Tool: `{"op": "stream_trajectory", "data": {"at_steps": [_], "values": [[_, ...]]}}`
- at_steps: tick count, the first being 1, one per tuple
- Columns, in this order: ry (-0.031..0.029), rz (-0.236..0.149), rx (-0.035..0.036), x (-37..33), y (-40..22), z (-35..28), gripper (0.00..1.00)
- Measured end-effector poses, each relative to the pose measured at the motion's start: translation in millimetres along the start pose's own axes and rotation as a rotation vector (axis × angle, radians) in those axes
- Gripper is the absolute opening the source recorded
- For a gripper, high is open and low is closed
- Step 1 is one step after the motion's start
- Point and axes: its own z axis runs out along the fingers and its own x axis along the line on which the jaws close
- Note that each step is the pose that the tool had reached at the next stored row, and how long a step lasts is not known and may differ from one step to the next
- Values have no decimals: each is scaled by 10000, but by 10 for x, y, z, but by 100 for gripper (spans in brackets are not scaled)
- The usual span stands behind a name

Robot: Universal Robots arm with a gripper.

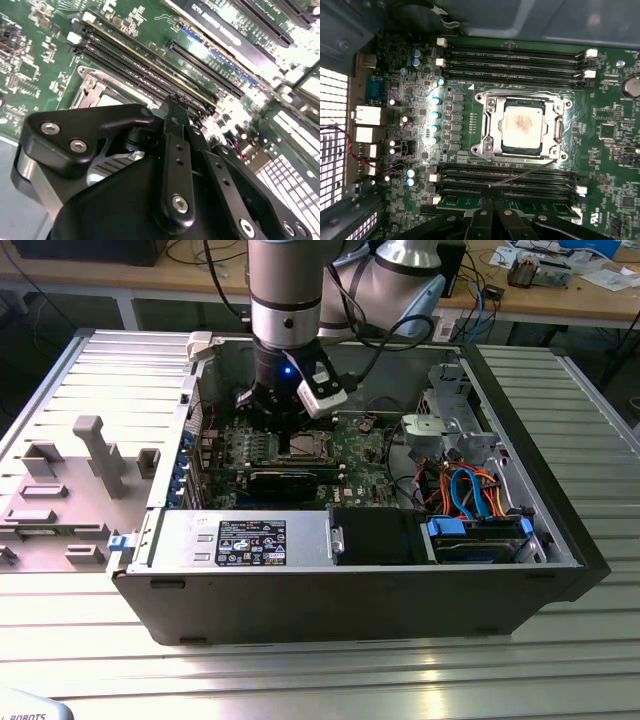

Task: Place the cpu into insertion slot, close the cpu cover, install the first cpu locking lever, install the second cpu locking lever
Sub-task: 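Install the second cpu locking lever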

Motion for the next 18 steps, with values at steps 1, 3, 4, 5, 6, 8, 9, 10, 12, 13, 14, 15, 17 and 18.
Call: {"op": "stream_trajectory", "data": {"at_steps": [1,3,4,5,6,8,9,10,12,13,14,15,17,18], "values": [[-2,0,-3,0,0,0,11],[1,2,-8,-1,2,0,11],[6,1,-8,-3,14,-1,11],[8,1,-10,-6,45,0,11],[10,0,-8,-7,59,0,11],[11,-1,-10,-7,61,11,11],[13,-1,-10,-7,62,22,11],[8,-1,-12,-8,62,43,11],[9,0,-11,-7,64,99,11],[11,1,-11,2,66,123,11],[10,0,-12,21,68,146,11],[12,-1,-10,43,69,159,11],[11,0,-12,121,77,216,11],[12,-2,-11,135,78,232,11]]}}
